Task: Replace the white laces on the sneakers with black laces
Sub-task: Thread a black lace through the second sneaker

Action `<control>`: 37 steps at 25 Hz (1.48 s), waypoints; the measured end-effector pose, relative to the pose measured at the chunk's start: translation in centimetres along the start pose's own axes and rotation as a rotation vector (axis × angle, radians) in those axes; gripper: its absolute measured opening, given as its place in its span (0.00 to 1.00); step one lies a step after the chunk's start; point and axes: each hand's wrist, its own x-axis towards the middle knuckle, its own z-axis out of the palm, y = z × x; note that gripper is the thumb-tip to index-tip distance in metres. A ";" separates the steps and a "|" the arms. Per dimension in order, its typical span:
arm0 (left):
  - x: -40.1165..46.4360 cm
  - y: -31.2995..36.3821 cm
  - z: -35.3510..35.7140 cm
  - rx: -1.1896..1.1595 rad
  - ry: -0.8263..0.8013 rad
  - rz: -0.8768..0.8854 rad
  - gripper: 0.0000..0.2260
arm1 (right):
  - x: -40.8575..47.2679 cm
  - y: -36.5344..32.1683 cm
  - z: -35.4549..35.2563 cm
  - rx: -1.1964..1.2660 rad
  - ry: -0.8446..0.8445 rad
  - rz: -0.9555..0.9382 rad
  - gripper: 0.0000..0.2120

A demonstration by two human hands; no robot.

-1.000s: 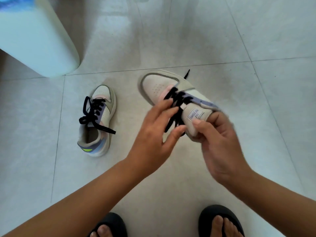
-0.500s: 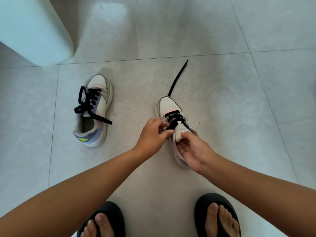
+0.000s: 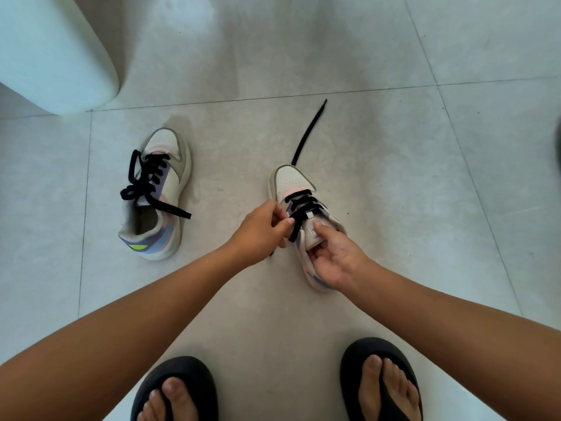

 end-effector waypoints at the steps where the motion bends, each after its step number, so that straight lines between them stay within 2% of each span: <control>1: 0.0 0.0 -0.1 -0.038 -0.016 -0.014 0.04 | -0.1 0.0 0.0 0.005 -0.002 0.000 0.05; 6: 0.2 0.0 -1.8 0.202 0.098 0.026 0.06 | 0.6 0.1 0.0 0.089 0.011 0.001 0.16; 9: -0.1 0.4 -1.4 0.526 0.246 0.158 0.12 | 0.6 0.1 0.1 0.067 0.034 0.004 0.16; 11: -0.4 0.9 0.0 0.619 0.207 0.203 0.14 | 0.4 0.2 0.1 0.005 0.043 -0.026 0.15; 13: -0.6 1.2 1.2 0.520 0.116 0.138 0.14 | 0.3 0.2 0.1 -0.027 0.048 -0.025 0.15; 17: 0.0 1.6 1.0 0.172 0.022 -0.039 0.11 | 0.4 0.3 0.2 -0.016 0.062 -0.019 0.15; 21: 0.1 1.4 0.0 0.173 -0.051 -0.018 0.10 | 0.4 0.2 0.2 0.016 0.058 -0.018 0.16; 25: 0.2 1.8 -1.0 -0.097 -0.102 -0.121 0.03 | 0.2 0.2 0.2 0.008 0.059 -0.025 0.16; 27: 0.3 2.4 -1.8 -0.132 -0.068 -0.135 0.04 | -0.1 0.2 0.4 0.012 0.055 -0.036 0.15; 30: -0.1 3.7 -3.2 -0.061 0.027 -0.077 0.07 | -1.4 -0.5 0.9 0.000 0.022 -0.055 0.09; 32: -1.1 5.0 -4.0 0.027 0.131 0.026 0.06 | -3.0 -1.6 1.7 -0.006 -0.044 -0.087 0.04; 37: -4.8 10.4 -4.9 -0.019 0.402 0.439 0.07 | -7.3 -4.7 5.1 0.093 -0.220 -0.207 0.10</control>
